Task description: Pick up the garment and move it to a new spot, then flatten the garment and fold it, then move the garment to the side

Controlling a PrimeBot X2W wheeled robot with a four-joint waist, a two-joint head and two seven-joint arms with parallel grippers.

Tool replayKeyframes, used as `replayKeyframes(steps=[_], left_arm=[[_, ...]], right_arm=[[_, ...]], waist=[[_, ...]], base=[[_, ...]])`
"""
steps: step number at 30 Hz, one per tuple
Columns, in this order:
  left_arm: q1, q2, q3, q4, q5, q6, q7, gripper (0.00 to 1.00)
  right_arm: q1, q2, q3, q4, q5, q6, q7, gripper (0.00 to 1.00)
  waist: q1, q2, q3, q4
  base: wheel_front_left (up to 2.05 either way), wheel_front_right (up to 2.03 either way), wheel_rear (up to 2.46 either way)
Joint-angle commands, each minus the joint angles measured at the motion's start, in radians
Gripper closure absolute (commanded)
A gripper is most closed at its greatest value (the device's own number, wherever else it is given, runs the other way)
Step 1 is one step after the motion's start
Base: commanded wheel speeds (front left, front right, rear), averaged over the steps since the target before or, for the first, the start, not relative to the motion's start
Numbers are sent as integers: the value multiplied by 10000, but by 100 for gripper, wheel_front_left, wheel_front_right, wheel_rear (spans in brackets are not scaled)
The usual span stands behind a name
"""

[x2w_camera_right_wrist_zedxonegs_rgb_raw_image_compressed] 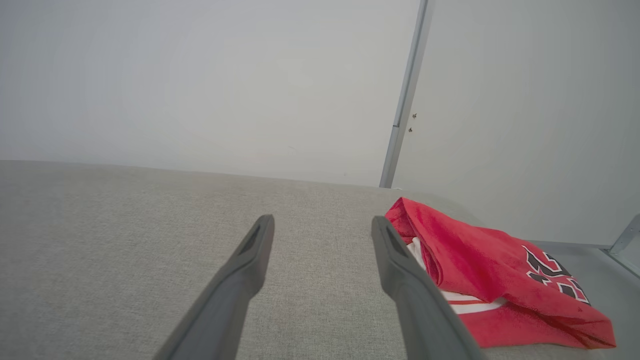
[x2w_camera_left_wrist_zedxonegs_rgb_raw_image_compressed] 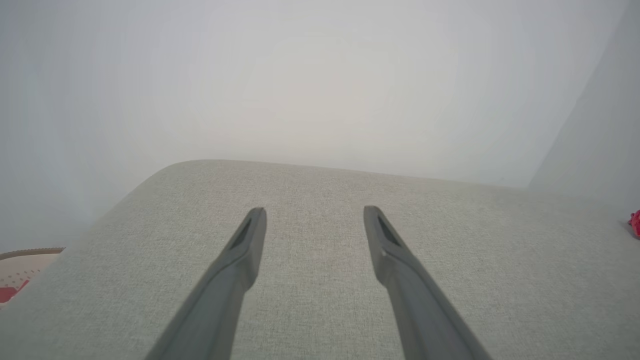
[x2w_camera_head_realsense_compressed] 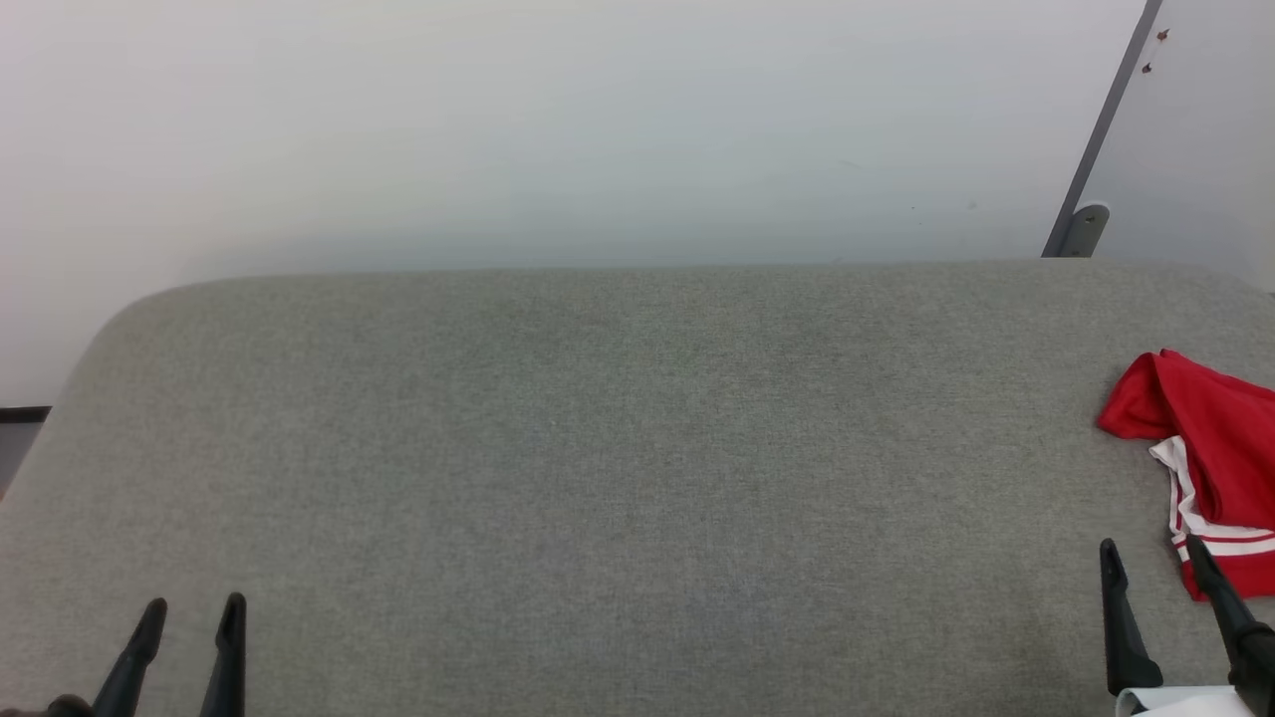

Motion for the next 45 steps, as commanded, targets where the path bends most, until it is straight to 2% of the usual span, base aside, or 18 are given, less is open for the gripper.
replayKeyframes(steps=[1, 14, 15, 20, 45], left_arm=[[118, 13, -35, -83, 31, 6, -31, 0], [148, -31, -163, -332, 185, 6, -31, 0], [114, -19, -159, -309, 140, 0, 2, 100], [186, -450, -308, 77, 76, -2, 96, 100], [-851, -1358, -115, 610, -3375, -1, 1206, 100]], right_arm=[[142, 50, 51, -119, -68, -17, -40, 0], [176, 4, 277, -305, 95, -17, -39, 0], [123, 13, 268, -268, 48, 0, 0, 100], [245, 168, 283, 178, 151, 2, 101, 100], [-357, 371, 250, 401, 4996, -2, 1241, 100]], waist=[[0, 0, -1, -9], [0, 0, 0, 31], [0, 0, 0, 31], [0, 0, 0, 39], [0, 0, 91, 118]], base=[[0, 0, 0], [0, 0, 0], [0, 0, 0], [0, 0, 0], [0, 0, 0]])
